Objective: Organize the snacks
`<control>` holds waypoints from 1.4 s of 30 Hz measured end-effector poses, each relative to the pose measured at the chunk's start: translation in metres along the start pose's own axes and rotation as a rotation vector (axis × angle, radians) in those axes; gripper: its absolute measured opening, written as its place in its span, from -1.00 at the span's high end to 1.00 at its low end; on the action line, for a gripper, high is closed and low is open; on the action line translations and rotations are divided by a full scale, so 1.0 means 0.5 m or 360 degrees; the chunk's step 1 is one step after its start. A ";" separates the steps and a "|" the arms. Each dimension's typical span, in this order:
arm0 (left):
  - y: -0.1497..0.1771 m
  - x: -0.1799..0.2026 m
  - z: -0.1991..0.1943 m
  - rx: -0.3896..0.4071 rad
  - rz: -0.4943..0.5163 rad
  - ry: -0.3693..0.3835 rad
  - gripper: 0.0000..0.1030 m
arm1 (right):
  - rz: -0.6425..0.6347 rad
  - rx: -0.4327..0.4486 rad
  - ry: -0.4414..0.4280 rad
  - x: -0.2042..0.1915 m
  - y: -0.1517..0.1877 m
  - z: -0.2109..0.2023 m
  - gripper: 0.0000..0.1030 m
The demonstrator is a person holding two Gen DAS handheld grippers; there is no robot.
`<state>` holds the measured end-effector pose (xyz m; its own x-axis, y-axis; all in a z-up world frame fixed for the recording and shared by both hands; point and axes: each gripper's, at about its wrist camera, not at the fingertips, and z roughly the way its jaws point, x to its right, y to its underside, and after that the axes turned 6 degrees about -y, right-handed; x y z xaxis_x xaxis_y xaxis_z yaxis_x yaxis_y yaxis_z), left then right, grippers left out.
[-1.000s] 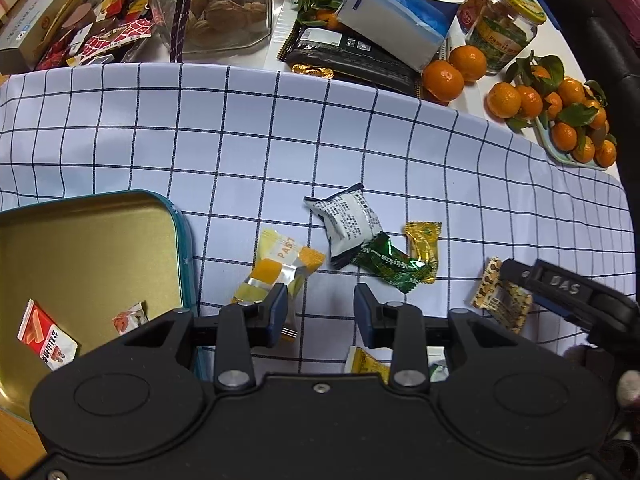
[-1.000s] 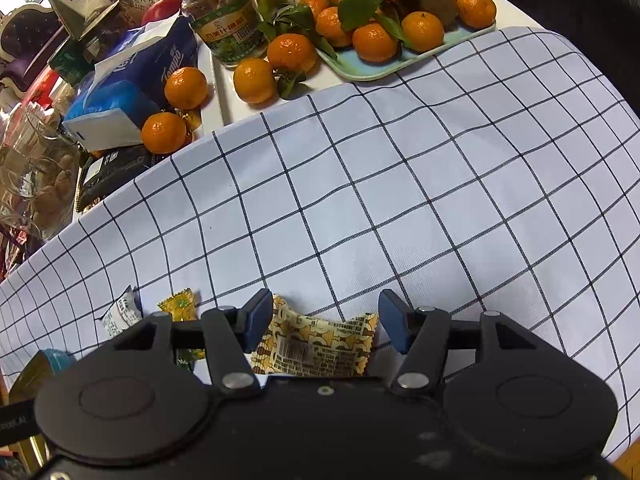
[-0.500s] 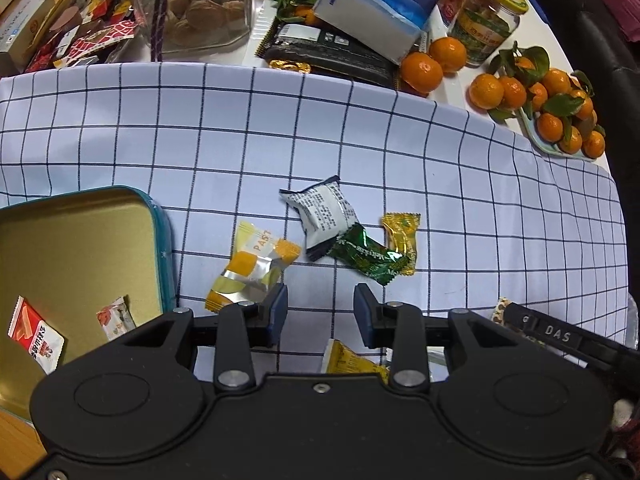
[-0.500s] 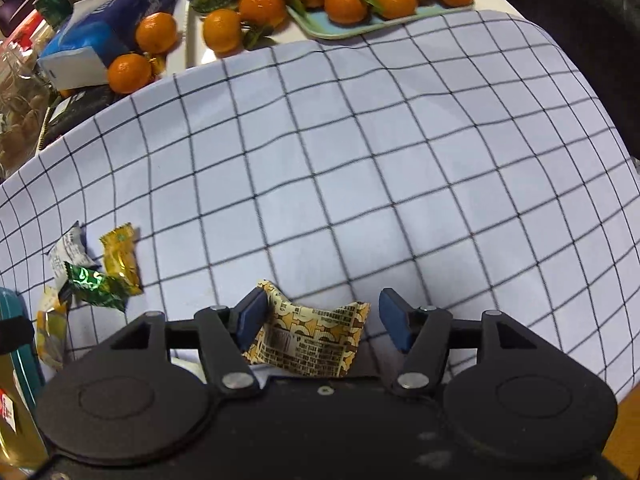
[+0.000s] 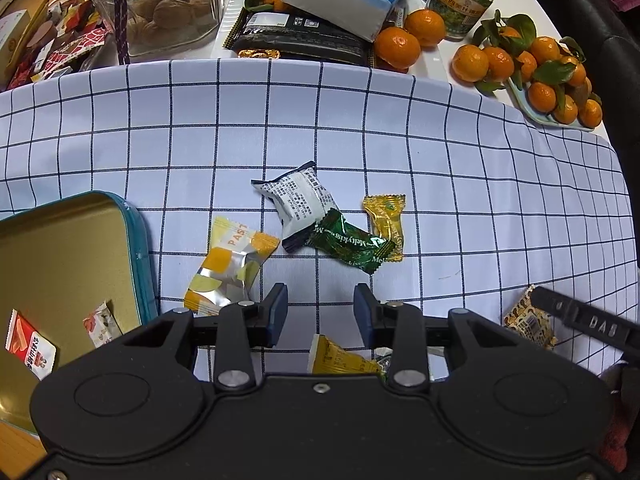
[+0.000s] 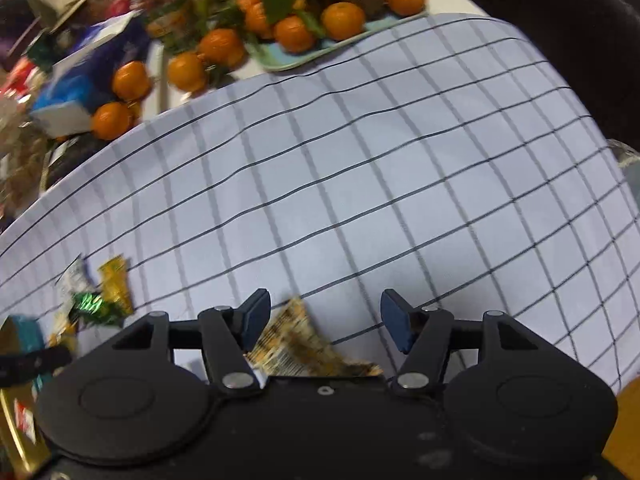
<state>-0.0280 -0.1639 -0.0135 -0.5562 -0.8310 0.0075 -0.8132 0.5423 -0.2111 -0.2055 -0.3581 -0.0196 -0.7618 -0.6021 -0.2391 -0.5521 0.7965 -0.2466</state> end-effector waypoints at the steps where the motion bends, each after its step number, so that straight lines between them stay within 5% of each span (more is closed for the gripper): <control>1: 0.000 0.000 0.000 -0.0001 0.0004 0.0002 0.13 | -0.0041 -0.0003 0.0000 -0.006 0.006 0.000 -0.25; 6: 0.000 -0.001 0.004 -0.0004 0.0016 0.0003 0.13 | -0.0249 -0.0039 0.0062 -0.034 0.035 0.014 -0.25; 19: 0.022 0.051 0.020 -0.0075 0.0178 0.0134 0.13 | -0.0316 -0.0101 0.0065 -0.044 0.043 0.041 -0.24; 29: 0.057 0.120 0.021 -0.0027 0.0537 0.0066 0.13 | -0.0290 -0.0108 0.0049 -0.038 0.037 0.042 -0.24; 42: 0.027 0.171 0.056 -0.0016 0.0415 0.0109 0.11 | -0.0179 -0.0074 0.0070 -0.018 0.030 0.028 -0.24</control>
<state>-0.0817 -0.2310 -0.0432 -0.7571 -0.6530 0.0201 -0.6424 0.7385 -0.2048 -0.2022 -0.3413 -0.0344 -0.7077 -0.6855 -0.1708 -0.6492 0.7264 -0.2254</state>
